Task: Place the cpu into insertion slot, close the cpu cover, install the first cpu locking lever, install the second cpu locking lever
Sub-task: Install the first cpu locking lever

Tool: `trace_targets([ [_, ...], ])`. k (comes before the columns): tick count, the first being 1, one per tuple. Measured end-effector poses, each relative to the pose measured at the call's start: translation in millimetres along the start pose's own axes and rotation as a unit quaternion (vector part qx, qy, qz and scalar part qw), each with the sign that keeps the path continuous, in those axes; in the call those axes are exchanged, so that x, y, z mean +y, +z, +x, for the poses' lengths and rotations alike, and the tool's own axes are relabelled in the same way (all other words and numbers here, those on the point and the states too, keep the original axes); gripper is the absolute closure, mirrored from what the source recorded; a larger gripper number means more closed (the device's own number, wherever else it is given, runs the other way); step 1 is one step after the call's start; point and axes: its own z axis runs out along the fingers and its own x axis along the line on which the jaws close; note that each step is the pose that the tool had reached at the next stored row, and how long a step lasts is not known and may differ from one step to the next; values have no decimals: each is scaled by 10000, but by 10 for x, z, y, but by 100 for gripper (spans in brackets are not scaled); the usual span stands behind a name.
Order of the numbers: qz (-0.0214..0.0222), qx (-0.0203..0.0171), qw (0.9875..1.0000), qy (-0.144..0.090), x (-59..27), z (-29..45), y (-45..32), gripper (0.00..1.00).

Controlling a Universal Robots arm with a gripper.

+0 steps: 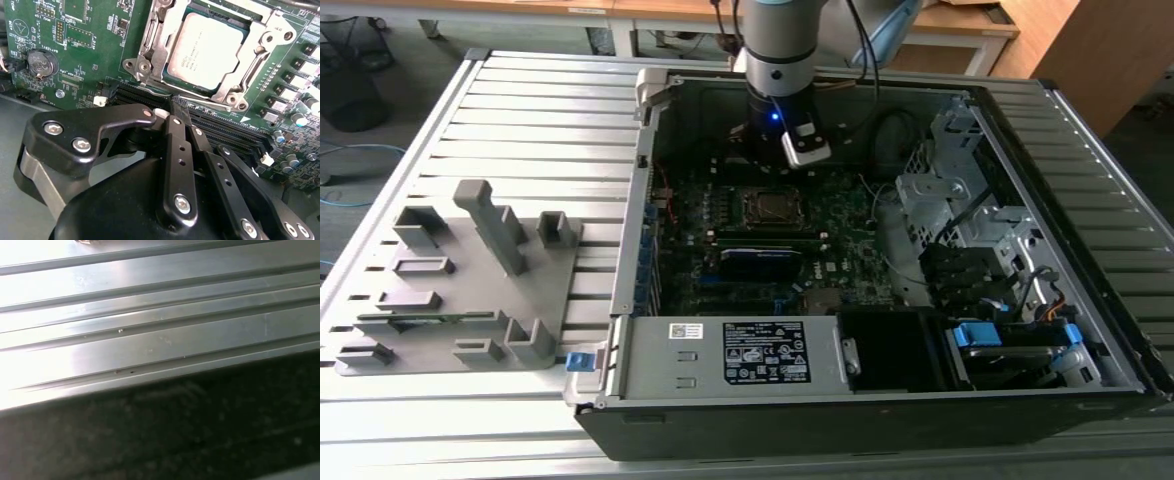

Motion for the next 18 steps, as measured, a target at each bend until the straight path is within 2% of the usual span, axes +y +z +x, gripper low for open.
trace_targets([
  [3, 3, 34, 10000, 3, -9, -22, 1, 89],
  [6, -10, 45, 10000, 6, -18, -26, -1, 89],
  [13, -140, 89, 9999, 24, -47, -51, -3, 89],
  [18, -197, 120, 9997, 33, -64, -73, -3, 89],
])
